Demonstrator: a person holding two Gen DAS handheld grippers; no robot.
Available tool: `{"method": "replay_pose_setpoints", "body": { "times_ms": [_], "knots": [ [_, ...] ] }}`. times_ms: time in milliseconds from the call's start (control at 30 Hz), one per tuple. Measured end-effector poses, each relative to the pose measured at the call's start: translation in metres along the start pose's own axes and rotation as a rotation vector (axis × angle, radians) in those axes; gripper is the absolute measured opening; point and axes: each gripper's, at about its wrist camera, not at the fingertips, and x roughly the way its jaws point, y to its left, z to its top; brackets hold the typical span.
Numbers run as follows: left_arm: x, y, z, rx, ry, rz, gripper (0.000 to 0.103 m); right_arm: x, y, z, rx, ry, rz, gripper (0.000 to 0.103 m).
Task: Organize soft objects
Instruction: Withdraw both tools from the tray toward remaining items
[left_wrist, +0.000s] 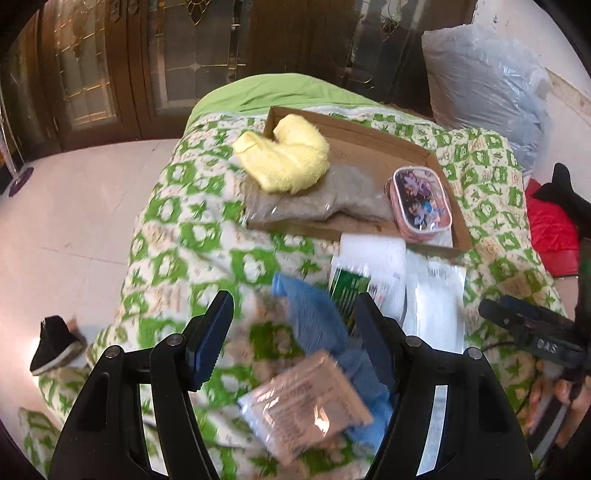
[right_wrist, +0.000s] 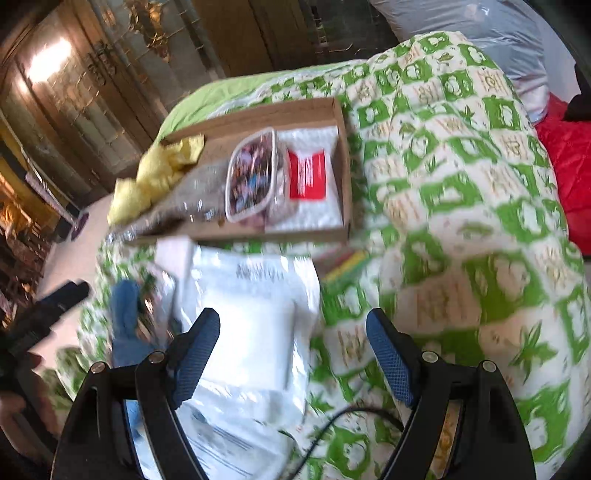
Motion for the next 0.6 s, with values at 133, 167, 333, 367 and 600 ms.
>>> {"method": "replay_pose_setpoints", "body": {
  "times_ms": [133,167,333,367,600],
  "knots": [
    [-0.004,0.008,-0.006,-0.037,0.013,-0.044,0.068,0.002,0.002,0.000,-0.009,-0.008,0.001,0.082],
    [-0.006,0.010,-0.005,-0.050,0.013,-0.060,0.068,0.001,0.002,0.000,-0.012,-0.014,0.006,0.082],
    [-0.001,0.011,-0.006,-0.062,0.038,-0.061,0.068,-0.001,0.004,-0.010,-0.035,-0.018,0.011,0.082],
    [0.000,0.010,-0.006,-0.058,0.040,-0.061,0.068,0.000,0.005,-0.011,-0.040,-0.013,0.011,0.082],
    [0.007,0.002,-0.008,-0.022,0.068,-0.051,0.068,0.008,0.018,-0.015,-0.056,0.044,0.061,0.082]
  ]
}}
